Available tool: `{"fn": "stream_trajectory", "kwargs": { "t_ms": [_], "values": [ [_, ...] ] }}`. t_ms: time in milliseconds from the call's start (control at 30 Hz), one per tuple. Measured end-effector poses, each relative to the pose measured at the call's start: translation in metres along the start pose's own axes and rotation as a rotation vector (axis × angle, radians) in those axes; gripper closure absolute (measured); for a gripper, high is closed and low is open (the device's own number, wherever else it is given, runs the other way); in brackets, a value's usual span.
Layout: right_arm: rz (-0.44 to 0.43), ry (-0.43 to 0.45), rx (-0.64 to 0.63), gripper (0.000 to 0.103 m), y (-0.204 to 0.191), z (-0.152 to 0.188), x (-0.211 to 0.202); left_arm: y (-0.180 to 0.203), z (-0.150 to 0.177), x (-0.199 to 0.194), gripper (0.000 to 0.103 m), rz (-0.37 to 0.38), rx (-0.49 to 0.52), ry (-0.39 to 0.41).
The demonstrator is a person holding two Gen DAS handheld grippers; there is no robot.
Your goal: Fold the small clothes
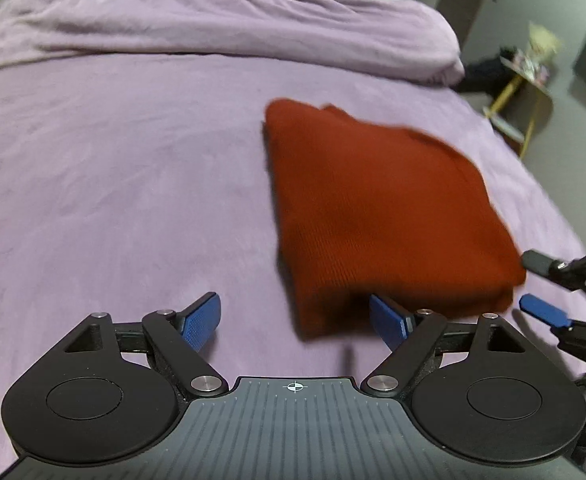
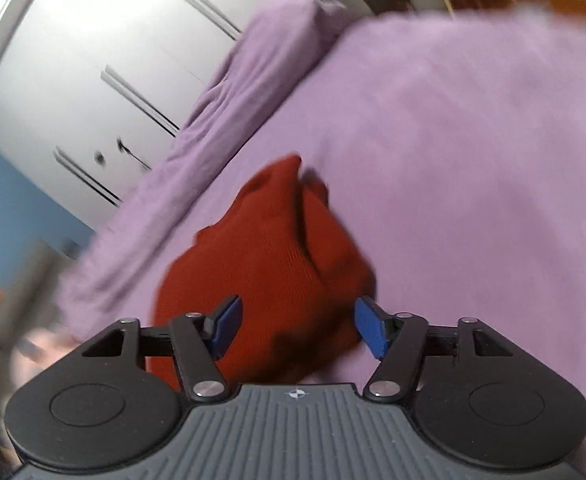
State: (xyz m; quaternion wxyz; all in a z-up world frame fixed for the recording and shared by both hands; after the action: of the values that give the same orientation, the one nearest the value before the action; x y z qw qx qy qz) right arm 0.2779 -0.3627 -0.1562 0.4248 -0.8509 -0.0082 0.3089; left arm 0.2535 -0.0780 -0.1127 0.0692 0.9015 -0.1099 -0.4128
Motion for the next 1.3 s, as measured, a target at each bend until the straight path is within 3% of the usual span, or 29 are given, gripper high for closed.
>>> {"fn": "stream_trajectory", "kwargs": {
  "t_ms": [100,267,333,500,567,667,733,833,1000,1100,1133,1200,1233,1267,1300],
  "values": [
    [-0.113,-0.036,0.144,0.05,0.009,0.004,-0.004,0.019,0.002,0.012,0.021,-0.049,0.069,-0.016],
    [-0.1,-0.028,0.2,0.057,0.011,-0.006,0.016,0.018,-0.006,0.026,0.023,-0.141,0.042,0.007],
    [-0.06,-0.04,0.202,0.06,0.014,-0.006,0.029,0.015,-0.008,0.037,0.021,-0.164,0.039,-0.024],
    [-0.122,-0.07,0.315,0.072,0.023,-0.008,0.041,0.007,-0.012,0.036,0.026,-0.182,0.024,-0.012],
    [-0.181,-0.074,0.359,0.084,0.024,-0.01,0.042,0.003,-0.014,0.033,0.028,-0.169,-0.009,-0.006],
    [-0.245,-0.052,0.37,0.089,0.023,-0.011,0.036,-0.005,-0.016,0.03,0.028,-0.152,-0.043,-0.004],
    [-0.211,-0.045,0.345,0.09,0.024,-0.011,0.033,-0.008,-0.018,0.031,0.028,-0.149,-0.05,-0.011],
    [-0.086,-0.054,0.229,0.09,0.019,-0.012,0.034,-0.008,-0.019,0.03,0.029,-0.152,-0.046,-0.018],
    [-0.113,-0.028,0.152,0.091,0.007,-0.016,0.025,-0.009,-0.02,0.023,0.029,-0.159,-0.045,0.003],
    [0.066,-0.074,0.002,0.092,0.014,-0.012,0.039,-0.01,-0.016,0.028,0.027,-0.174,-0.015,-0.024],
    [0.067,-0.082,-0.026,0.093,0.015,-0.011,0.041,-0.011,-0.014,0.029,0.026,-0.169,-0.01,-0.037],
    [0.055,-0.102,-0.071,0.088,0.013,-0.017,0.038,-0.016,-0.013,0.025,0.023,-0.136,-0.01,-0.049],
    [0.052,-0.113,-0.1,0.08,0.013,-0.021,0.036,-0.021,-0.013,0.022,0.023,-0.107,-0.017,-0.064],
    [0.054,-0.121,-0.126,0.057,0.015,-0.026,0.032,-0.028,-0.014,0.018,0.023,-0.054,-0.04,-0.082],
    [0.06,-0.126,-0.147,0.046,0.019,-0.032,0.028,-0.035,-0.015,0.015,0.023,0.006,-0.069,-0.095]
  ]
}}
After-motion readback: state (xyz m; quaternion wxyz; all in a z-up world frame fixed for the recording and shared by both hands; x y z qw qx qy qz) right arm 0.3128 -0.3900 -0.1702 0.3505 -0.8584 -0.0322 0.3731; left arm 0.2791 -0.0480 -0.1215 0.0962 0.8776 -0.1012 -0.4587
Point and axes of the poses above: each gripper's, at about its wrist camera, not at the fingertips, and x roughly the way its jaws point, y to its right, z to its underside, the point moved 5 cm from there along x, roughly the way its jaws point, and after that the axes turned 1 degree about z, right-handed, at the moved point
